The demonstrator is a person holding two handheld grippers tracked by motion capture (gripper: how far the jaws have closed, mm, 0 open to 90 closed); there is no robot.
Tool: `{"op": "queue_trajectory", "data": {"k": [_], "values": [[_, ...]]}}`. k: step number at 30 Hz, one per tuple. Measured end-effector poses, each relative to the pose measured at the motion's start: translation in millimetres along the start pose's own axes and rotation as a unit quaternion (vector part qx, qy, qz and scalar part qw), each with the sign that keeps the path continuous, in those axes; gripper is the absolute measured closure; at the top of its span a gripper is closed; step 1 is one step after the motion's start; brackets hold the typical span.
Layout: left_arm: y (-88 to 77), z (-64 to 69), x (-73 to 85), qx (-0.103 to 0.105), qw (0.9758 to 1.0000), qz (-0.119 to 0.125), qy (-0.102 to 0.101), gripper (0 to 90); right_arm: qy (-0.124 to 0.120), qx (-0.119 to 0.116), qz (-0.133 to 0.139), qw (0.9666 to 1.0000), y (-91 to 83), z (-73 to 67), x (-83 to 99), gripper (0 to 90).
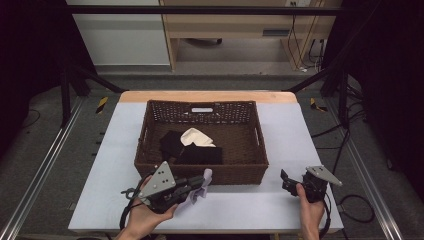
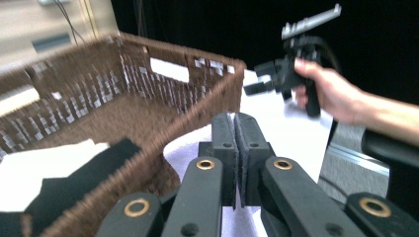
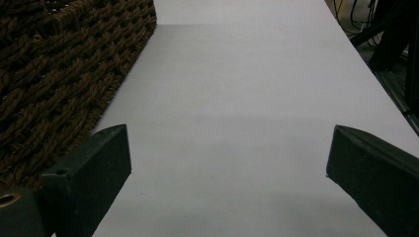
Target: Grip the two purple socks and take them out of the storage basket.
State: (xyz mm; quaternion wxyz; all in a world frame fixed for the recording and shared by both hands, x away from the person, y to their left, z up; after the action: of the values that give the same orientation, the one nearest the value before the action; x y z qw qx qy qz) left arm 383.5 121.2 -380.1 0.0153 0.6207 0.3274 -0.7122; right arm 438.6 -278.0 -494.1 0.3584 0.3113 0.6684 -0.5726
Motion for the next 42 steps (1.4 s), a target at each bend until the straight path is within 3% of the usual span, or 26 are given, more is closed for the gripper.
{"op": "queue_trajectory", "data": {"k": [5, 9, 13, 18, 22, 26, 33, 38, 42], "values": [[19.6, -1.0, 21.0, 0.006, 0.9993, -0.037, -0.009, 87.5, 0.0, -0.001, 0.0, 1.0, 0.2, 0.0, 0.0, 3.9], [35.7, -4.6, 37.4, 0.006, 0.997, -0.075, -0.014, 87.3, -0.001, 0.0, 0.0, 1.0, 0.1, -0.2, 0.0, 3.9], [48.9, -9.0, 50.6, 0.012, 0.995, -0.097, -0.024, 85.9, -0.001, 0.0, 0.0, 1.0, 0.3, -0.4, 0.1, 3.9], [55.5, -15.2, 57.8, 0.002, 0.9944, -0.1, -0.035, 68.6, -0.001, 0.001, 0.0, 1.0, 0.2, -0.7, 0.1, 3.9], [49.6, -17.2, 56.4, -0.013, 0.9961, -0.077, -0.042, 48.8, -0.003, 0.0, -0.001, 1.0, 0.4, -0.3, 0.0, 3.9], [36.5, -23.0, 52.7, -0.031, 0.9971, -0.055, -0.043, 41.6, -0.001, 0.0, 0.0, 1.0, 0.2, -0.6, 0.1, 3.9], [17.2, -31.8, 58.7, -0.054, 0.996, -0.047, -0.054, 39.1, 0.0, 0.001, 0.0, 1.0, 0.1, -0.1, 0.1, 3.9], [0.9, -42.8, 74.4, -0.074, 0.9931, -0.055, -0.072, 42.6, 0.0, 0.002, 0.0, 1.0, -0.1, 0.2, 0.2, 3.9], [-15.1, -52.1, 87.4, -0.102, 0.9901, -0.058, -0.078, 42.5, 0.003, 0.0, 0.0, 1.0, -0.3, 0.2, 0.2, 3.9]]}}
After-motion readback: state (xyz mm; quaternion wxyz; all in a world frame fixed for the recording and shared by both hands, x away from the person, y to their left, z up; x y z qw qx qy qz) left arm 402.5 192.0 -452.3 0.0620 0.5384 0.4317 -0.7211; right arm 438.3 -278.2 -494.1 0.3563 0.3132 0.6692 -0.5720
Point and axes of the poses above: each handheld gripper's, and its own axes: y roughly forward along the jaws, x roughly out of its underside, z roughly to its right, the point moved 2 cm from there along y, roughly forward along the jaws, and after that the axes turned 5 degrees about -z, right-handed, at the moved point
